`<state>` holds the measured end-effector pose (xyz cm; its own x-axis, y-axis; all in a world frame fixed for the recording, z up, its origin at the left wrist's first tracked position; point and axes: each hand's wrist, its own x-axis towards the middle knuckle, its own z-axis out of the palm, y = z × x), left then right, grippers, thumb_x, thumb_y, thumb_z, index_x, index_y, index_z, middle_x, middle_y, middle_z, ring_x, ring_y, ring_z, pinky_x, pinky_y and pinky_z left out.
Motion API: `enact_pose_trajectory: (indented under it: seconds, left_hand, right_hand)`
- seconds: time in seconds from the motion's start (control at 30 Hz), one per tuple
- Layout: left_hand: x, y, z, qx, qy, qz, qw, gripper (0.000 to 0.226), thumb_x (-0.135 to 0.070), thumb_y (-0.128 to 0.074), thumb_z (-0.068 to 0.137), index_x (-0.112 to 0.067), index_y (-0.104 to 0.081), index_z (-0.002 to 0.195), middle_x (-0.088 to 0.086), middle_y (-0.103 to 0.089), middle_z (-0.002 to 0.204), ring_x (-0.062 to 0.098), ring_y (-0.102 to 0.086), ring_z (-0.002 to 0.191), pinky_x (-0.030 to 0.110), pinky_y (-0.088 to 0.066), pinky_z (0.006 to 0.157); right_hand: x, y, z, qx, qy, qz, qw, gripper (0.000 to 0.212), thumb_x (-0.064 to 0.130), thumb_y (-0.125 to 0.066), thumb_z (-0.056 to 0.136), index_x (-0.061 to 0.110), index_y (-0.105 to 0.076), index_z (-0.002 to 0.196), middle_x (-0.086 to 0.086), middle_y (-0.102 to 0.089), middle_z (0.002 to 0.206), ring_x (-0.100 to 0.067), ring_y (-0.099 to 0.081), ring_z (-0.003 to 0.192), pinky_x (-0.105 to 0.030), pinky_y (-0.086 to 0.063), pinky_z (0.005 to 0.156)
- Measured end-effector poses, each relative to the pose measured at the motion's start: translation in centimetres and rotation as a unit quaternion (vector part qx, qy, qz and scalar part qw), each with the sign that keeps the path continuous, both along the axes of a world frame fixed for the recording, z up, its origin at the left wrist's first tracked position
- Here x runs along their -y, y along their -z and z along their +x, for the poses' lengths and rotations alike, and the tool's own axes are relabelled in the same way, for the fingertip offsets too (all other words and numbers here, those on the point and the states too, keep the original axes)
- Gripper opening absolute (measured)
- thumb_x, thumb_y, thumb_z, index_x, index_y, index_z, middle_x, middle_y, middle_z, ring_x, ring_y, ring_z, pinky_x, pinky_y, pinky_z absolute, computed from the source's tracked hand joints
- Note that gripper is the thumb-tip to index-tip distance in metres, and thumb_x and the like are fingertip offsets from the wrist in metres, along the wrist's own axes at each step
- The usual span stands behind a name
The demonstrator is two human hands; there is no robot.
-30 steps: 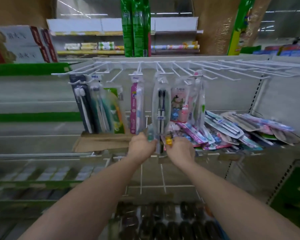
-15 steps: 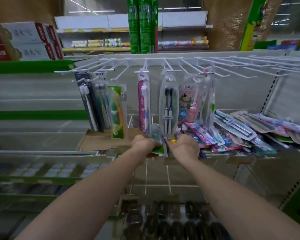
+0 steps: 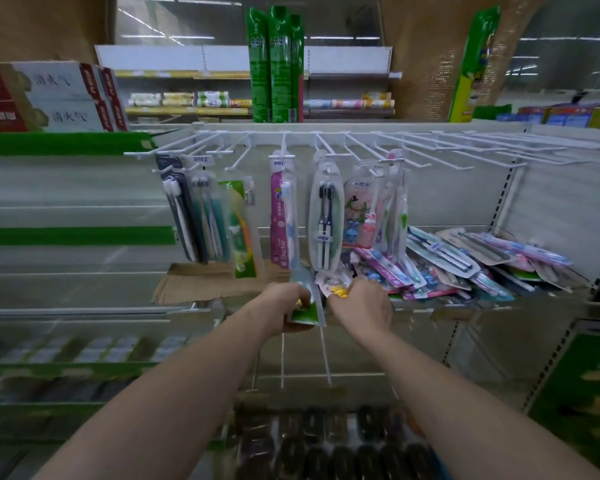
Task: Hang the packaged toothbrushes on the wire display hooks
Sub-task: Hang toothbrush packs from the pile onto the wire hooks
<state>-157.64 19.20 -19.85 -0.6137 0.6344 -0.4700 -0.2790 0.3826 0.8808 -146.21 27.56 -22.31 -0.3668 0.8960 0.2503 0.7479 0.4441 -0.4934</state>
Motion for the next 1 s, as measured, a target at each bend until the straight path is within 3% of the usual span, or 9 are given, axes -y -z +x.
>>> enact_pose_trajectory:
  seconds: [0.1,0.2,0.27,0.37,0.43,0.6,0.73,0.87,1.0]
  left_hand:
    - [1.1,-0.1,1.0,0.002,0.017,-0.012,1.0,0.014,0.008,-0.053,0.087,-0.001,-0.053,0.098,0.022,-0.059,0.102,0.034,-0.064,0.086,0.046,-0.058,0.062]
    - [1.8,0.8,1.5,0.003,0.011,-0.012,1.0,0.02,0.011,-0.051,0.082,0.0,-0.054,0.098,0.024,-0.061,0.101,0.035,-0.065,0.081,0.044,-0.059,0.074]
    - [2.4,1.0,1.9,0.004,0.006,-0.013,1.0,0.02,0.014,-0.048,0.08,0.002,-0.052,0.096,0.025,-0.06,0.101,0.035,-0.064,0.08,0.04,-0.058,0.073]
    - [3.0,1.6,2.0,0.007,-0.002,-0.03,1.0,0.042,0.013,-0.051,0.071,0.002,-0.052,0.111,0.026,-0.062,0.11,0.039,-0.067,0.094,0.049,-0.059,0.086]
    - [3.5,1.5,2.4,0.006,-0.01,-0.034,0.999,0.031,0.011,-0.053,0.075,0.0,-0.049,0.104,0.027,-0.061,0.111,0.04,-0.065,0.099,0.051,-0.057,0.092]
    - [5.2,1.3,3.0,0.021,-0.036,-0.025,0.999,0.032,-0.006,-0.07,0.087,-0.005,-0.044,0.104,0.022,-0.063,0.108,0.036,-0.066,0.097,0.05,-0.056,0.093]
    - [6.7,1.0,2.4,0.02,-0.017,-0.037,0.999,0.04,-0.008,-0.075,0.084,-0.001,-0.048,0.113,0.023,-0.066,0.109,0.038,-0.067,0.098,0.053,-0.055,0.095]
    - [8.2,0.6,0.1,-0.004,0.0,-0.04,0.999,0.059,-0.002,-0.078,0.076,0.001,-0.053,0.13,0.025,-0.067,0.11,0.042,-0.067,0.1,0.058,-0.053,0.096]
    - [11.6,-1.5,-0.9,-0.034,-0.017,-0.009,0.999,0.05,-0.004,-0.08,0.08,-0.004,-0.057,0.124,0.02,-0.064,0.099,0.038,-0.064,0.096,0.053,-0.055,0.088]
  right_hand:
    - [0.8,0.1,0.9,-0.001,-0.007,-0.032,0.999,0.037,0.049,-0.064,0.08,0.015,-0.062,0.092,-0.009,-0.064,0.094,-0.032,-0.061,0.09,-0.036,-0.05,0.068]
    - [1.4,0.7,1.3,0.003,-0.012,-0.078,0.997,0.042,0.045,-0.067,0.078,0.012,-0.058,0.104,-0.012,-0.066,0.107,-0.036,-0.058,0.102,-0.037,-0.045,0.075]
    - [1.9,0.9,1.7,-0.005,0.0,-0.115,0.993,0.058,0.041,-0.071,0.075,0.011,-0.053,0.121,-0.014,-0.061,0.121,-0.037,-0.053,0.115,-0.038,-0.044,0.084]
    - [2.5,0.8,2.1,-0.013,0.018,-0.173,0.985,0.083,0.034,-0.076,0.07,0.012,-0.037,0.14,-0.017,-0.046,0.135,-0.036,-0.045,0.127,-0.04,-0.045,0.093]
    - [2.6,1.1,2.1,-0.017,0.024,-0.215,0.976,0.086,0.029,-0.077,0.066,0.011,-0.036,0.14,-0.018,-0.043,0.137,-0.036,-0.05,0.123,-0.04,-0.05,0.094]
    - [3.8,1.1,2.5,-0.004,0.015,-0.264,0.964,0.069,0.029,-0.083,0.061,0.008,-0.055,0.12,-0.018,-0.051,0.125,-0.028,-0.054,0.089,-0.03,-0.05,0.071]
    - [5.7,0.7,2.4,-0.044,0.013,-0.272,0.961,0.052,0.024,-0.082,0.06,0.01,-0.064,0.106,-0.013,-0.058,0.117,-0.028,-0.058,0.102,-0.024,-0.051,0.06]
    - [8.2,-0.5,1.8,-0.107,0.014,-0.27,0.957,0.024,0.008,-0.079,0.072,0.01,-0.059,0.085,-0.008,-0.06,0.098,-0.022,-0.058,0.084,-0.012,-0.028,0.026]
    - [11.0,-2.1,0.6,-0.162,0.016,-0.275,0.947,0.027,-0.003,-0.072,0.075,0.006,-0.061,0.097,-0.005,-0.058,0.079,-0.016,-0.056,0.063,-0.013,-0.03,0.026]
